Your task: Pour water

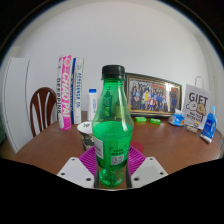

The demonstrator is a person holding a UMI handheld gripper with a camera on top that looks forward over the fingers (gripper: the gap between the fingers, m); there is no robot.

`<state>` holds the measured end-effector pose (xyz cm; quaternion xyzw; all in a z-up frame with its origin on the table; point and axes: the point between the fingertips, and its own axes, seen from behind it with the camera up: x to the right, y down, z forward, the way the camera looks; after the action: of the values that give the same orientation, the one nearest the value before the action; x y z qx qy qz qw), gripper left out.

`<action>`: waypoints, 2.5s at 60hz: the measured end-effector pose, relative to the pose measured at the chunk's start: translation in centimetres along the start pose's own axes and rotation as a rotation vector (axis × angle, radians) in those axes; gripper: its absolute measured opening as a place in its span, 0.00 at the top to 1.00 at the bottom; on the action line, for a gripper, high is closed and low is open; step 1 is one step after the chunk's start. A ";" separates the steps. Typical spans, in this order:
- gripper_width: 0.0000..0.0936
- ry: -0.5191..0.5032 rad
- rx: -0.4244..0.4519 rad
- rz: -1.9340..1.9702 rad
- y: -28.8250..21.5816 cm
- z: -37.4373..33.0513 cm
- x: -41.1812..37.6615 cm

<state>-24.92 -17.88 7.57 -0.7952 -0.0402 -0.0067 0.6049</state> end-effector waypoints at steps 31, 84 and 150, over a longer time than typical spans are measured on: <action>0.62 0.240 -0.042 -0.726 -10.4 3.3 9.5; 0.62 0.350 -0.128 -2.043 -16.0 13.2 8.4; 0.61 -0.196 -0.063 -0.033 -3.3 14.8 6.3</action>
<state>-19.44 -2.42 7.13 -0.8099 -0.1122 0.0598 0.5726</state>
